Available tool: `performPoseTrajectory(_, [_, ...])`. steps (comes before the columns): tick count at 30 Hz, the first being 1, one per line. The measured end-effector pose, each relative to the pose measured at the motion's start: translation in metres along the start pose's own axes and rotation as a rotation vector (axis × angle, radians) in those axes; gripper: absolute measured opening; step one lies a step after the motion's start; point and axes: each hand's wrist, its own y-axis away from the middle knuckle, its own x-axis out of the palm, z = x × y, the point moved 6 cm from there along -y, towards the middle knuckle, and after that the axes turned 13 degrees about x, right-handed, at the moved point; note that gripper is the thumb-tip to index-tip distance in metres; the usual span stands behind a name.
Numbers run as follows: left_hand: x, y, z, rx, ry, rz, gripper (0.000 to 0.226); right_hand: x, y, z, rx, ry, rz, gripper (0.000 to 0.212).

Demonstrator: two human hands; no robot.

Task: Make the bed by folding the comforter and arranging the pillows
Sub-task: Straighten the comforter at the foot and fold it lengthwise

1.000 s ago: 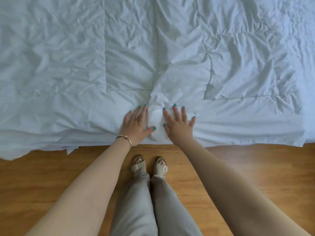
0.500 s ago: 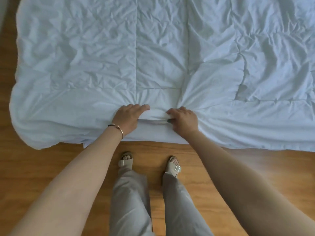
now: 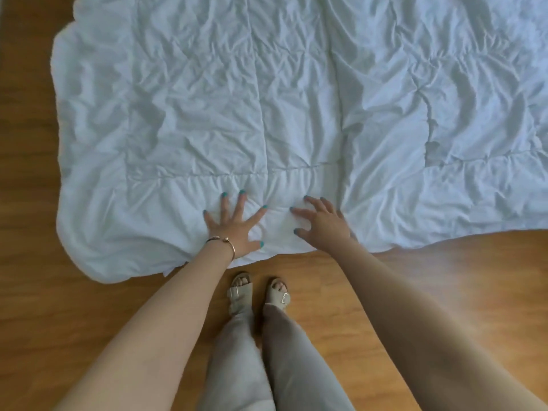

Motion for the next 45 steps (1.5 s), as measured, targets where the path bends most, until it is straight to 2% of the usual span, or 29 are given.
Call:
performPoseTrajectory(1, [0.0, 0.0, 0.001, 0.004, 0.014, 0.002, 0.078, -0.013, -0.002, -0.005, 0.103, -0.053, -0.134, 0.064])
performPoseTrajectory(3, [-0.008, 0.0, -0.003, -0.018, 0.085, -0.062, 0.069, -0.036, 0.005, -0.032, 0.44, -0.135, -0.36, 0.077])
performPoseTrajectory(5, [-0.017, -0.004, -0.019, -0.019, 0.139, -0.132, 0.061, -0.036, 0.008, -0.062, 0.607, -0.289, -0.321, 0.085])
performPoseTrajectory(7, [-0.031, -0.015, -0.053, 0.105, 0.071, -0.203, 0.056, -0.027, 0.004, -0.085, 0.54, -0.483, -0.217, 0.086])
performPoseTrajectory(8, [-0.04, -0.023, -0.074, 0.187, 0.026, -0.248, 0.055, -0.028, 0.004, -0.094, 0.464, -0.577, -0.233, 0.083])
performPoseTrajectory(10, [-0.057, -0.039, -0.108, 0.281, -0.036, -0.329, 0.057, -0.039, 0.008, -0.11, 0.305, -0.758, -0.399, 0.071])
performPoseTrajectory(11, [-0.062, -0.048, -0.115, 0.267, -0.039, -0.342, 0.057, -0.04, 0.009, -0.115, 0.229, -0.788, -0.44, 0.065])
performPoseTrajectory(12, [-0.061, -0.055, -0.116, 0.214, -0.017, -0.315, 0.057, -0.035, 0.008, -0.116, 0.167, -0.768, -0.391, 0.061])
performPoseTrajectory(14, [-0.047, -0.062, -0.106, 0.096, -0.02, -0.165, 0.057, -0.01, 0.01, -0.111, 0.098, -0.611, -0.138, 0.061])
performPoseTrajectory(16, [-0.034, -0.058, -0.094, 0.089, -0.076, -0.063, 0.058, 0.008, 0.011, -0.104, 0.126, -0.483, -0.012, 0.066])
performPoseTrajectory(19, [-0.02, -0.038, -0.077, 0.143, -0.088, -0.029, 0.058, -0.002, 0.015, -0.065, 0.142, -0.419, -0.017, 0.059])
performPoseTrajectory(22, [-0.011, -0.009, -0.051, 0.144, -0.09, 0.014, 0.063, -0.001, 0.021, -0.012, 0.067, -0.44, 0.094, 0.058])
performPoseTrajectory(24, [-0.009, 0.014, -0.021, 0.084, -0.065, 0.005, 0.064, 0.004, 0.024, 0.027, -0.006, -0.476, 0.168, 0.059])
performPoseTrajectory(27, [-0.008, 0.046, 0.037, -0.022, -0.024, 0.0, 0.064, 0.015, 0.028, 0.086, -0.069, -0.4, 0.219, 0.061])
performPoseTrajectory(32, [-0.003, 0.096, 0.145, -0.146, 0.075, -0.062, 0.063, 0.034, 0.031, 0.195, -0.156, -0.255, 0.221, 0.062])
performPoseTrajectory(34, [0.003, 0.109, 0.187, -0.172, 0.119, -0.112, 0.059, 0.041, 0.033, 0.233, -0.116, -0.197, 0.194, 0.064])
performPoseTrajectory(37, [0.009, 0.118, 0.236, -0.089, 0.131, -0.207, 0.057, 0.052, 0.036, 0.273, 0.047, -0.185, 0.106, 0.066])
performPoseTrajectory(39, [0.012, 0.123, 0.267, -0.095, 0.234, -0.309, 0.057, 0.063, 0.045, 0.297, 0.17, -0.191, 0.057, 0.068])
performPoseTrajectory(40, [0.016, 0.123, 0.285, -0.135, 0.32, -0.358, 0.063, 0.069, 0.05, 0.312, 0.216, -0.198, 0.029, 0.069])
performPoseTrajectory(42, [0.019, 0.119, 0.317, -0.196, 0.517, -0.418, 0.09, 0.081, 0.057, 0.342, 0.266, -0.193, -0.015, 0.072])
performPoseTrajectory(45, [0.009, 0.109, 0.343, -0.087, 0.786, -0.494, 0.122, 0.096, 0.066, 0.37, 0.346, -0.233, 0.002, 0.071])
